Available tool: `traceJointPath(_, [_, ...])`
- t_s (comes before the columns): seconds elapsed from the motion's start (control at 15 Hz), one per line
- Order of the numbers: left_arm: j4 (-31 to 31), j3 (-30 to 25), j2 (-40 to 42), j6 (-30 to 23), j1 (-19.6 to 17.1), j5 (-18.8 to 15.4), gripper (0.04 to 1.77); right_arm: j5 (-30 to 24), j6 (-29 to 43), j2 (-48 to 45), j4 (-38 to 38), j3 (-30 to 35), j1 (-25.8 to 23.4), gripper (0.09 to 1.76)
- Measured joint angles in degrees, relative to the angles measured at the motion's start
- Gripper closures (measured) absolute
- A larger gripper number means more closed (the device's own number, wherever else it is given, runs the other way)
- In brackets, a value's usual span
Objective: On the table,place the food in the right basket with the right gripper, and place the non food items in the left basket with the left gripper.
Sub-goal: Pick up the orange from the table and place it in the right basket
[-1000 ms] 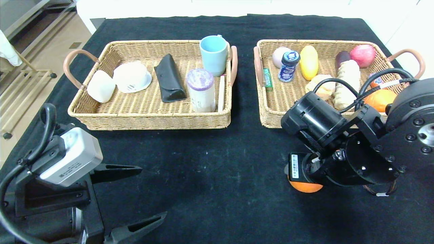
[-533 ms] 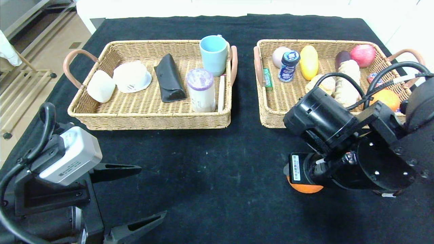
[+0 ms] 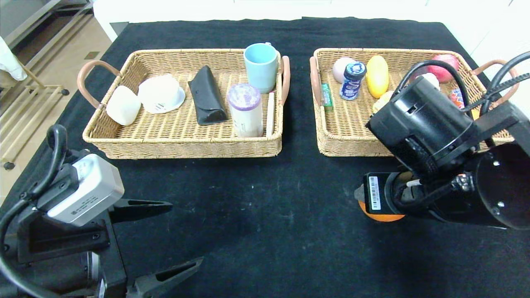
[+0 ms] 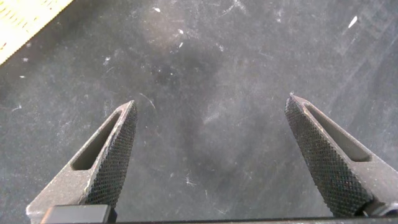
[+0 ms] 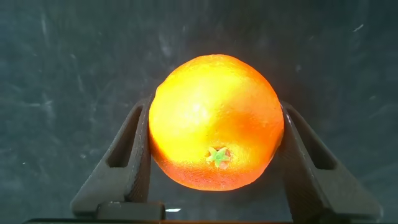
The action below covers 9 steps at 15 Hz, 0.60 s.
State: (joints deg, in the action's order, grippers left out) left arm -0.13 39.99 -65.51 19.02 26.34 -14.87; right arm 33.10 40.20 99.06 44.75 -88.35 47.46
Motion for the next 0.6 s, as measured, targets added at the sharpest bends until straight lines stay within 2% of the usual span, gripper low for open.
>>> traceJointPath(0.33, [-0.44,0.01,0.07,-0.06,-0.83,-0.15,0.09,0.85,-5.1,-2.17,-0.16,-4.07,-0.96,0.65])
traceJointPath(0.6, [-0.71,0.0,0.16,0.0,-1.02,-0.17,0.09,0.89,-10.34,-2.12,-2.52,-9.4,-5.12,0.65])
